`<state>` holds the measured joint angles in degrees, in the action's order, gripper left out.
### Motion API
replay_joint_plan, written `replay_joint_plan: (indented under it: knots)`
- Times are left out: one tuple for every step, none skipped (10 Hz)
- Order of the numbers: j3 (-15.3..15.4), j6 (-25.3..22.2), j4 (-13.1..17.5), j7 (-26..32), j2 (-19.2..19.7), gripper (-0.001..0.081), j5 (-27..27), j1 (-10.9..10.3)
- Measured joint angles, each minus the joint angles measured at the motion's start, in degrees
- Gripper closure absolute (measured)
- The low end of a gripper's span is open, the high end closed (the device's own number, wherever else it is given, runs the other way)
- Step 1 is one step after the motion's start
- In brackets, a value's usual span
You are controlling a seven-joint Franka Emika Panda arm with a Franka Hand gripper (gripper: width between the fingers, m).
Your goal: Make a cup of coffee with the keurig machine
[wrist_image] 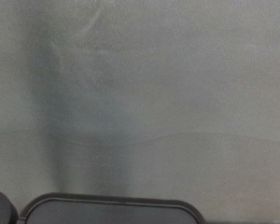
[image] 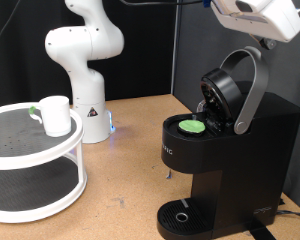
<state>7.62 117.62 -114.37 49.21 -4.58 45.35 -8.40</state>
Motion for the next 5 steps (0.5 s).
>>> replay_joint_plan:
  knots:
    - [-0.04, 0.00, -0.02, 0.00, 0.01, 0.0805, 0.00, 0.09]
    - [-0.12, -0.05, -0.02, 0.01, 0.01, 0.0805, -0.01, 0.21]
    - [-0.25, -0.29, -0.02, 0.04, -0.03, 0.0805, -0.01, 0.36]
    - [-0.48, -0.80, -0.01, 0.19, -0.14, 0.0805, -0.01, 0.54]
    - [-0.88, -1.73, 0.04, 0.59, -0.32, 0.0805, -0.05, 0.77]
